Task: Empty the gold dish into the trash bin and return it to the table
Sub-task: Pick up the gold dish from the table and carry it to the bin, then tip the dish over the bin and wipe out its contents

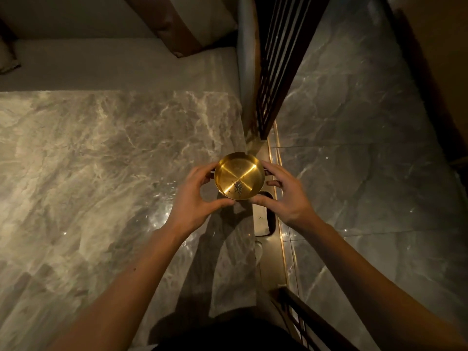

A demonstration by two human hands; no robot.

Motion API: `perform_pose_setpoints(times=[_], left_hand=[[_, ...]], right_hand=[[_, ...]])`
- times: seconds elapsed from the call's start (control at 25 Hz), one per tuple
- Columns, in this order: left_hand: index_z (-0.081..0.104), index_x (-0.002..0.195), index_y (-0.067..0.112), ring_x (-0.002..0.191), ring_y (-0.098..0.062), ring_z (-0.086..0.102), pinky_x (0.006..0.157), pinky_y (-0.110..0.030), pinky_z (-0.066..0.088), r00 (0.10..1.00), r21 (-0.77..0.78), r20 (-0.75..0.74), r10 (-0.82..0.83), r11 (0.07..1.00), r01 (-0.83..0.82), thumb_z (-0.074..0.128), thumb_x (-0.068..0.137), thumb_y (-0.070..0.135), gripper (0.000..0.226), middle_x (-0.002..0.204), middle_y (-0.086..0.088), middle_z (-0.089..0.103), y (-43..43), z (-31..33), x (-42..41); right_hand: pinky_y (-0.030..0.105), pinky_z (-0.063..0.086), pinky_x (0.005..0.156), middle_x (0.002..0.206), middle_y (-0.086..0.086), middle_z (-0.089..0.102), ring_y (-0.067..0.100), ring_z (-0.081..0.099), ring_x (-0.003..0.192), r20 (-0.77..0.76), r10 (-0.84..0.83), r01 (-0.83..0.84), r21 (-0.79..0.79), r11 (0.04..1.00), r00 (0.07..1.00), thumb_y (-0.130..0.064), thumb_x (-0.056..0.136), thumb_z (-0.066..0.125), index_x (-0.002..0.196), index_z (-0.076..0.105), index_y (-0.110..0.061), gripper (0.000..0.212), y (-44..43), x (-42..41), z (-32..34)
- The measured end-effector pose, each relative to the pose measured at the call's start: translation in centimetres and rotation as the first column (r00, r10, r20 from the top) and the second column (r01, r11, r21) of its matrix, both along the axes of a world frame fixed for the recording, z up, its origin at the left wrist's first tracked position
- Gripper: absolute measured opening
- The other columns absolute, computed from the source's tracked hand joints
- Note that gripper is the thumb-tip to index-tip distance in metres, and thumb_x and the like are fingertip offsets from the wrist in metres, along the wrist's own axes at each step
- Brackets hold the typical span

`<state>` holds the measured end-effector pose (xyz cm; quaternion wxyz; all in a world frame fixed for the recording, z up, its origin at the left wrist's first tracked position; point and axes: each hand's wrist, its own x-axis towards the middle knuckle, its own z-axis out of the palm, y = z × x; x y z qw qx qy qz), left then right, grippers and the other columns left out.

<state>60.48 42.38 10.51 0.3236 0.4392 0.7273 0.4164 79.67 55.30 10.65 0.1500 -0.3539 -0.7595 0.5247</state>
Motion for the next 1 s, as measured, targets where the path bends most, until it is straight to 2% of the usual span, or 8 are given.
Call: perform_pose_setpoints(times=[0.2, 0.32, 0.44, 0.48, 0.56, 0.8, 0.92, 1.0], left_hand=[[0.053, 0.134, 0.027, 0.116, -0.004, 0.055, 0.104, -0.022, 0.044, 0.989, 0.007, 0.088, -0.115, 0.993, 0.115, 0.085, 0.056, 0.047, 0.086, 0.123, 0.012, 0.055, 1.5, -1.9, 0.6], [0.053, 0.133, 0.029, 0.117, -0.004, 0.056, 0.104, -0.018, 0.043, 0.981, 0.0, 0.134, -0.143, 0.99, 0.144, 0.085, 0.056, 0.045, 0.085, 0.124, 0.008, 0.056, 2.2, -3.0, 1.6], [0.05, 0.134, 0.033, 0.115, 0.0, 0.054, 0.099, -0.007, 0.039, 0.976, -0.041, 0.173, -0.134, 0.989, 0.143, 0.086, 0.059, 0.04, 0.082, 0.123, 0.009, 0.053, 2.7, -3.7, 3.2], [0.05, 0.134, 0.032, 0.115, 0.0, 0.054, 0.099, -0.007, 0.039, 0.974, -0.06, 0.186, -0.13, 0.988, 0.143, 0.087, 0.061, 0.036, 0.082, 0.123, 0.009, 0.053, 2.9, -4.0, 3.9], [0.049, 0.136, 0.029, 0.117, -0.007, 0.054, 0.104, -0.017, 0.042, 0.973, -0.099, 0.194, -0.127, 0.984, 0.148, 0.087, 0.063, 0.031, 0.082, 0.124, 0.007, 0.051, 3.7, -4.8, 5.6], [0.048, 0.139, 0.025, 0.123, -0.014, 0.053, 0.108, -0.038, 0.045, 0.98, -0.256, 0.197, -0.02, 0.964, 0.071, 0.087, 0.066, 0.031, 0.083, 0.128, 0.007, 0.05, 7.5, -9.5, 12.6], [0.047, 0.14, 0.022, 0.124, -0.014, 0.05, 0.107, -0.03, 0.041, 0.967, -0.342, 0.234, 0.1, 0.94, -0.015, 0.088, 0.066, 0.022, 0.085, 0.125, 0.01, 0.046, 9.2, -12.1, 15.7], [0.044, 0.142, 0.021, 0.121, -0.008, 0.045, 0.103, -0.025, 0.038, 0.952, -0.397, 0.259, 0.164, 0.917, -0.05, 0.087, 0.068, 0.019, 0.086, 0.135, 0.004, 0.047, 10.5, -13.9, 17.3]], right_hand=[[0.016, 0.049, 0.093, 0.131, -0.008, 0.056, -0.001, 0.054, 0.118, 0.022, -0.132, 0.134, -0.068, 0.989, 0.991, -0.026, 0.07, 0.084, 0.137, 0.048, -0.025, 0.076, -1.1, 2.0, -0.3], [0.022, 0.05, 0.096, 0.135, -0.004, 0.057, 0.003, 0.055, 0.12, 0.059, -0.162, 0.166, -0.062, 0.984, 0.985, -0.038, 0.069, 0.083, 0.139, 0.049, -0.022, 0.079, -1.1, 3.1, -0.9], [0.018, 0.049, 0.095, 0.131, -0.008, 0.059, 0.002, 0.055, 0.119, 0.088, -0.195, 0.202, -0.076, 0.976, 0.977, -0.028, 0.072, 0.084, 0.14, 0.049, -0.021, 0.077, -0.7, 4.6, -1.7], [0.016, 0.048, 0.094, 0.129, -0.01, 0.059, 0.0, 0.055, 0.118, 0.095, -0.203, 0.212, -0.093, 0.973, 0.975, -0.024, 0.072, 0.084, 0.139, 0.05, -0.021, 0.075, -0.4, 5.2, -2.0], [0.018, 0.047, 0.096, 0.13, -0.01, 0.058, 0.0, 0.054, 0.119, 0.116, -0.189, 0.204, -0.137, 0.969, 0.975, -0.023, 0.072, 0.084, 0.138, 0.05, -0.022, 0.074, 0.5, 6.8, -3.0], [0.032, 0.047, 0.1, 0.13, -0.005, 0.061, 0.007, 0.056, 0.121, 0.141, -0.099, 0.133, -0.257, 0.957, 0.985, -0.028, 0.07, 0.082, 0.137, 0.052, -0.022, 0.074, 5.6, 12.4, -8.3], [0.032, 0.046, 0.102, 0.131, -0.002, 0.06, 0.01, 0.055, 0.123, 0.156, -0.022, 0.071, -0.322, 0.944, 0.988, -0.03, 0.067, 0.081, 0.137, 0.052, -0.019, 0.077, 8.2, 14.3, -11.7], [0.028, 0.045, 0.101, 0.132, -0.001, 0.058, 0.011, 0.054, 0.123, 0.162, -0.002, 0.061, -0.36, 0.931, 0.987, -0.024, 0.068, 0.082, 0.137, 0.05, -0.017, 0.077, 9.8, 15.4, -14.3]])
